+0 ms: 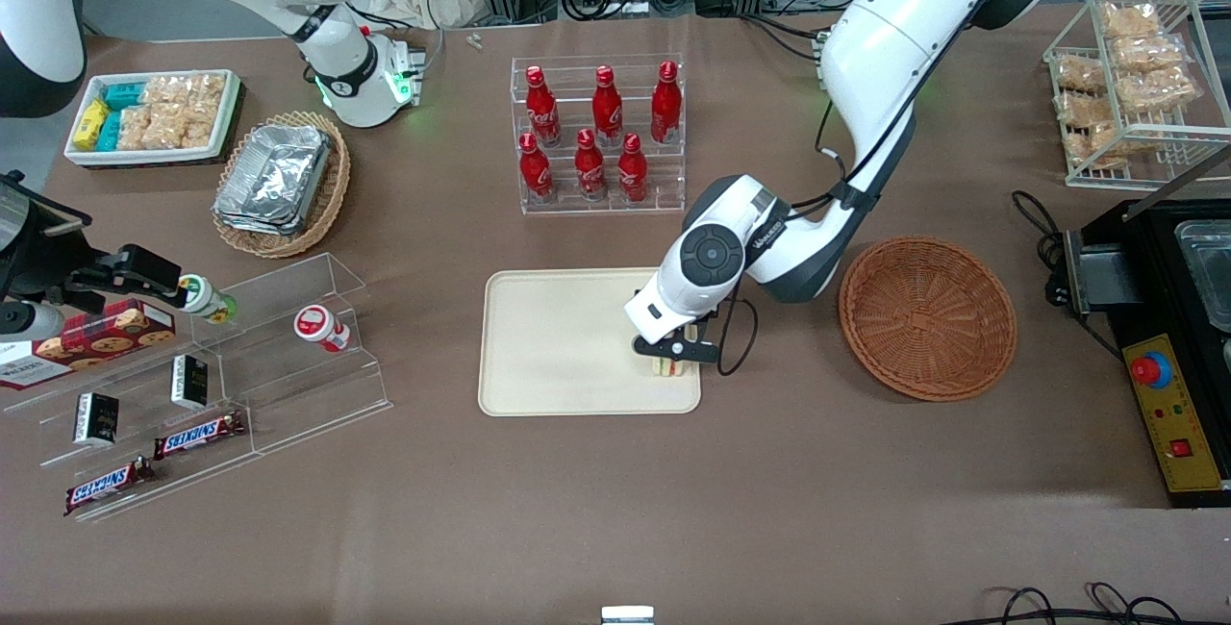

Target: Place sandwich from basket to tray

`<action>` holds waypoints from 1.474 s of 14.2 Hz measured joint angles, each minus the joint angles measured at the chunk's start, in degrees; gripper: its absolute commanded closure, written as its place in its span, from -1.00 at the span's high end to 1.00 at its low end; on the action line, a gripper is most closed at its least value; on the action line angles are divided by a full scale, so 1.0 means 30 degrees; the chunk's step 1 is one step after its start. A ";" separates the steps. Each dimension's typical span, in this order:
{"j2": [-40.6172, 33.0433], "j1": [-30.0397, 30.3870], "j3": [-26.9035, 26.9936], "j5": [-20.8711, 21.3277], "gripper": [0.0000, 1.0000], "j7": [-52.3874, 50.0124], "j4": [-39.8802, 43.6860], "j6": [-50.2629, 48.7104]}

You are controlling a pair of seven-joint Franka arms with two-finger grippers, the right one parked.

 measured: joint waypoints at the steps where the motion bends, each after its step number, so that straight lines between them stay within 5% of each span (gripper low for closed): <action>1: 0.0028 0.0002 0.0018 0.0001 0.99 -0.0079 0.0038 0.0054; 5: -0.0130 0.0070 0.0023 0.0193 1.00 -0.0709 0.0483 -0.0835; 9: -0.2210 0.0913 0.0142 0.0253 0.99 -0.0829 0.0990 -0.5272; 21: -0.8539 0.8775 0.0371 0.0280 1.00 0.4777 0.1022 -1.2995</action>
